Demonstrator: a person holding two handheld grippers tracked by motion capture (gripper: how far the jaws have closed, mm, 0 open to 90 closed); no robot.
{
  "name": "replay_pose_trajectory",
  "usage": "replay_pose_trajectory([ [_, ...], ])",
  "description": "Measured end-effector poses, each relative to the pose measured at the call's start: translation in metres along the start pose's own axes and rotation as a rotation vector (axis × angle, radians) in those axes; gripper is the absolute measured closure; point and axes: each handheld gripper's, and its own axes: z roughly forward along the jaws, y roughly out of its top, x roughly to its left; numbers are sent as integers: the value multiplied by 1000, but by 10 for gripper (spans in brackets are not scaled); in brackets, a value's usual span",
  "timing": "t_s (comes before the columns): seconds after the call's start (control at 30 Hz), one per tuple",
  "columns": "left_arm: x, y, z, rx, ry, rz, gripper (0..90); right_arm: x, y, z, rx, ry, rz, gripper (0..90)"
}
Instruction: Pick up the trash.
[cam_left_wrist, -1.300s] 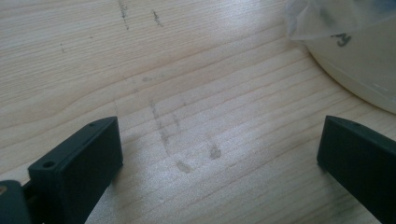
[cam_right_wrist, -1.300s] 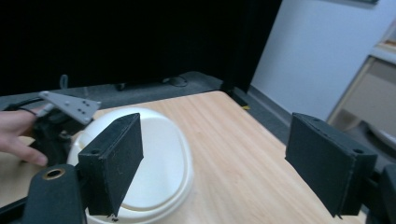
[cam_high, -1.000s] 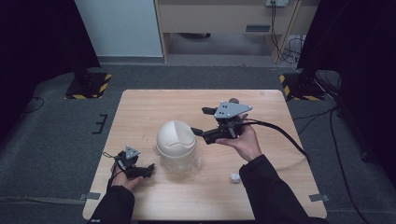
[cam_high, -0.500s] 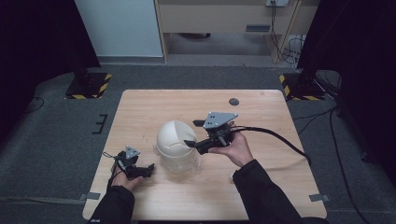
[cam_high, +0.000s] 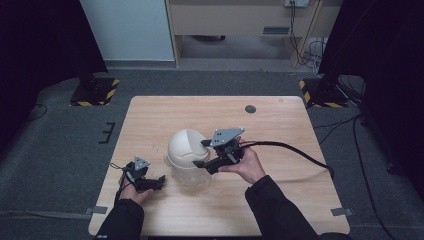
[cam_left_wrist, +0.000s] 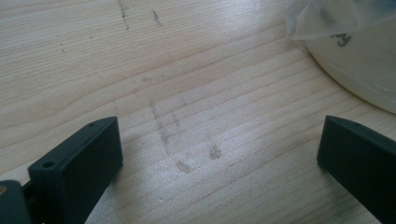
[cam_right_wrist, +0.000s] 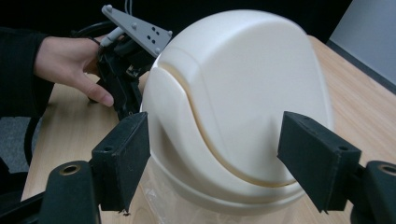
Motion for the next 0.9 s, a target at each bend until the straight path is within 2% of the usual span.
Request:
replay_pose_trajectory([
  [0.67, 0, 0, 0, 0, 0, 0, 0, -1, -5, 15, 43, 48, 46, 256],
  [0.9, 0, 0, 0, 0, 0, 0, 0, -2, -7, 19, 54, 70, 41, 252],
])
